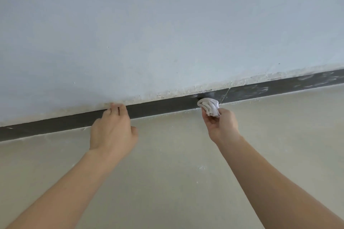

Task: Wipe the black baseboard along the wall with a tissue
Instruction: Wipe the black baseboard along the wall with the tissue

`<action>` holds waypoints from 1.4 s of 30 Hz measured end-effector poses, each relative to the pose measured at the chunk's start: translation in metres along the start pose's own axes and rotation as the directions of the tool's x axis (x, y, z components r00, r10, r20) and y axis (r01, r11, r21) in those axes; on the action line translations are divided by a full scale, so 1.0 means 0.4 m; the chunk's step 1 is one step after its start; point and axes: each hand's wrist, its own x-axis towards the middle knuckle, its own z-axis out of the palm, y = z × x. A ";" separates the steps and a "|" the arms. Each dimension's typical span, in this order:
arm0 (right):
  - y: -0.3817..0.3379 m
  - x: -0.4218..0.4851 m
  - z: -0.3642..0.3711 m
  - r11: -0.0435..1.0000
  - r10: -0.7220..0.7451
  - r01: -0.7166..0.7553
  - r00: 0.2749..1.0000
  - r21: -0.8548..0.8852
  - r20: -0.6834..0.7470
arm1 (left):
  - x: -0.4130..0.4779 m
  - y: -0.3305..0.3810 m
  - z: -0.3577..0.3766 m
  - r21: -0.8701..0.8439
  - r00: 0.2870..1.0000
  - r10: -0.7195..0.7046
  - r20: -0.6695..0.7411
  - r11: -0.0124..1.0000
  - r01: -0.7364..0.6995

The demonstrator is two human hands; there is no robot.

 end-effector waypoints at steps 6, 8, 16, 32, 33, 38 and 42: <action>0.117 -0.018 -0.018 0.977 0.141 -0.115 0.980 -0.177 0.140 | 0.024 0.014 0.037 -0.110 0.899 0.377 -0.222 0.906 -0.408; 0.169 -0.025 0.013 0.955 0.180 -0.124 0.964 -0.269 0.196 | 0.027 0.018 0.048 -0.141 0.901 0.388 -0.193 0.898 -0.417; 0.239 0.039 0.092 0.957 0.109 -0.093 0.993 -0.274 0.044 | 0.012 0.040 0.026 -0.213 0.941 0.305 -0.146 0.919 -0.331; -0.077 0.038 -0.054 0.993 -0.120 0.117 0.987 -0.031 -0.109 | 0.010 0.041 0.017 -0.221 0.962 0.255 -0.100 0.937 -0.271; -0.045 0.033 -0.046 0.994 -0.076 0.070 0.995 -0.084 -0.062 | 0.011 0.041 0.017 -0.219 0.961 0.257 -0.099 0.937 -0.273; 0.150 0.013 0.009 0.929 0.181 -0.121 0.973 -0.350 0.146 | 0.007 0.045 0.017 -0.231 0.964 0.252 -0.085 0.936 -0.265; 0.208 0.015 0.054 0.940 0.167 -0.100 0.968 -0.327 0.186 | 0.006 0.049 0.014 -0.252 0.967 0.244 -0.066 0.934 -0.253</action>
